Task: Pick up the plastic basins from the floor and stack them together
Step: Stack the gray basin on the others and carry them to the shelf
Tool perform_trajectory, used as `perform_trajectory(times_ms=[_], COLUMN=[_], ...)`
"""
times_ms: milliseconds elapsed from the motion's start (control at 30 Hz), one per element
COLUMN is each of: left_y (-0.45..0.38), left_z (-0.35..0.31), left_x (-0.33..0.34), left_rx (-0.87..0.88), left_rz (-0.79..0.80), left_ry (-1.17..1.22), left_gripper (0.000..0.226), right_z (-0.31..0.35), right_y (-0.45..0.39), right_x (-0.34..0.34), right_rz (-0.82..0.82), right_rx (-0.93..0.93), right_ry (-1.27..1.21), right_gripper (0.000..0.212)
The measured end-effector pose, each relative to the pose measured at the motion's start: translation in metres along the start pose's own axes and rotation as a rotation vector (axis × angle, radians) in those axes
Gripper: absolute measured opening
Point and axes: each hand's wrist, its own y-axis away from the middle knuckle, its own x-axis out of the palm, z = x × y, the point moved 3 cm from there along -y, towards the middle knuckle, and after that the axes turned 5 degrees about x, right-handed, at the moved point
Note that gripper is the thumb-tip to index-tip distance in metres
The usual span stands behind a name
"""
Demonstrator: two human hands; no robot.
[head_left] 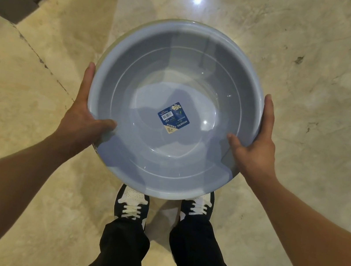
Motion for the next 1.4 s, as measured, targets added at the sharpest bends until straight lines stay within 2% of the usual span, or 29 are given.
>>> perform_trajectory(times_ms=[367,500,600,700,833,967,1067,1133,1267,1400], left_y=[0.002,0.016,0.031,0.046,0.081,0.152,0.217,0.263,0.344,0.404], left_z=[-0.012,-0.046,-0.094,-0.17,-0.305,-0.467,-0.593,-0.668,-0.782,-0.869], left_x=[0.005,0.001,-0.011,-0.03,-0.065,-0.103,-0.127,-0.134,-0.138,-0.128], left_rx=[-0.011,-0.029,-0.045,-0.013,0.043,0.092,0.186,0.187,0.172,0.222], left_rz=[-0.064,-0.054,-0.086,-0.087,-0.104,-0.091,-0.014,0.044,0.039,0.15], left_ry=[0.012,0.081,0.06,0.018,0.037,0.049,-0.006,-0.021,-0.066,-0.201], left_gripper=[0.115,0.111,0.113,0.114,0.115,0.104,0.091,0.083,0.064,0.049], right_z=[-0.001,0.026,0.07,0.136,0.239,0.35,0.425,0.469,0.526,0.551], right_y=[-0.006,-0.01,-0.004,0.009,0.046,0.112,0.176,0.221,0.308,0.392], right_x=[0.002,-0.023,-0.064,-0.121,-0.217,-0.334,-0.428,-0.488,-0.586,-0.658], right_rz=[0.004,0.064,0.062,0.045,0.003,-0.057,-0.098,-0.124,-0.194,-0.314], right_rx=[0.014,-0.005,0.008,-0.069,-0.117,-0.117,-0.113,-0.13,-0.175,-0.122], right_ry=[-0.022,-0.021,-0.023,-0.029,-0.038,-0.023,-0.034,-0.07,-0.117,-0.163], right_gripper=[0.096,0.101,0.103,0.099,0.095,0.097,0.099,0.098,0.098,0.09])
